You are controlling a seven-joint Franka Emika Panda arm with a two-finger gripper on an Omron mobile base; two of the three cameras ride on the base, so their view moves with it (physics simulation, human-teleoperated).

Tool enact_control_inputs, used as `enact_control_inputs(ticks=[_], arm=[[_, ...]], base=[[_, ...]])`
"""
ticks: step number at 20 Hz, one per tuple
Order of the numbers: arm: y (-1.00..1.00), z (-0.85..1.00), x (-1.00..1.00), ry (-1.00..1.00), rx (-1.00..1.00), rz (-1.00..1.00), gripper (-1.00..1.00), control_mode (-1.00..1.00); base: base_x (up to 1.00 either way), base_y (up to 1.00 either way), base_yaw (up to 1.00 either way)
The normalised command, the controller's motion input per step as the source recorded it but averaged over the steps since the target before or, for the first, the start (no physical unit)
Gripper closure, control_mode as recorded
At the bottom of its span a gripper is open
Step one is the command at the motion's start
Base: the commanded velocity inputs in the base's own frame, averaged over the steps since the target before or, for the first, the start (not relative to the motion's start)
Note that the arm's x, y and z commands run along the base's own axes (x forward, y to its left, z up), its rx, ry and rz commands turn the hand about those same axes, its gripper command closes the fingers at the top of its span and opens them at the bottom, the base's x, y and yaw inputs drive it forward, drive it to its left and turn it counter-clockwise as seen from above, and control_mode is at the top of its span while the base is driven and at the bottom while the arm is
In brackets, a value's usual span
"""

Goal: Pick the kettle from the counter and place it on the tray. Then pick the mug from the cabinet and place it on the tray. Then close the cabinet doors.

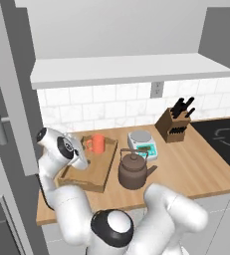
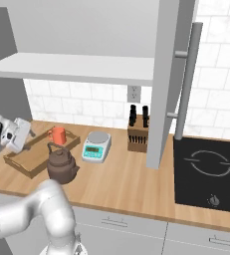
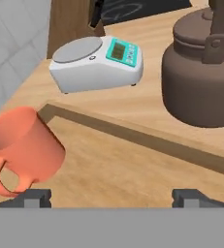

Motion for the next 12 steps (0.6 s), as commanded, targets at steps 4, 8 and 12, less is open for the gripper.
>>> enact_control_inputs(ticks=[4,8,12], arm=[[-0.34,0.48,-0.83,-0.14,0.17,-0.08,-1.00,-1.00],[-0.50,0.32,-0.59,-0.11,0.16,-0.10,-1.00,-1.00],[-0.57,0.31,-0.38,-0.14,0.15,-0.10,-1.00,-1.00]], base=[[0.00,0.00,0.00],[0.00,0.00,0.00],[0.00,0.00,0.00]])
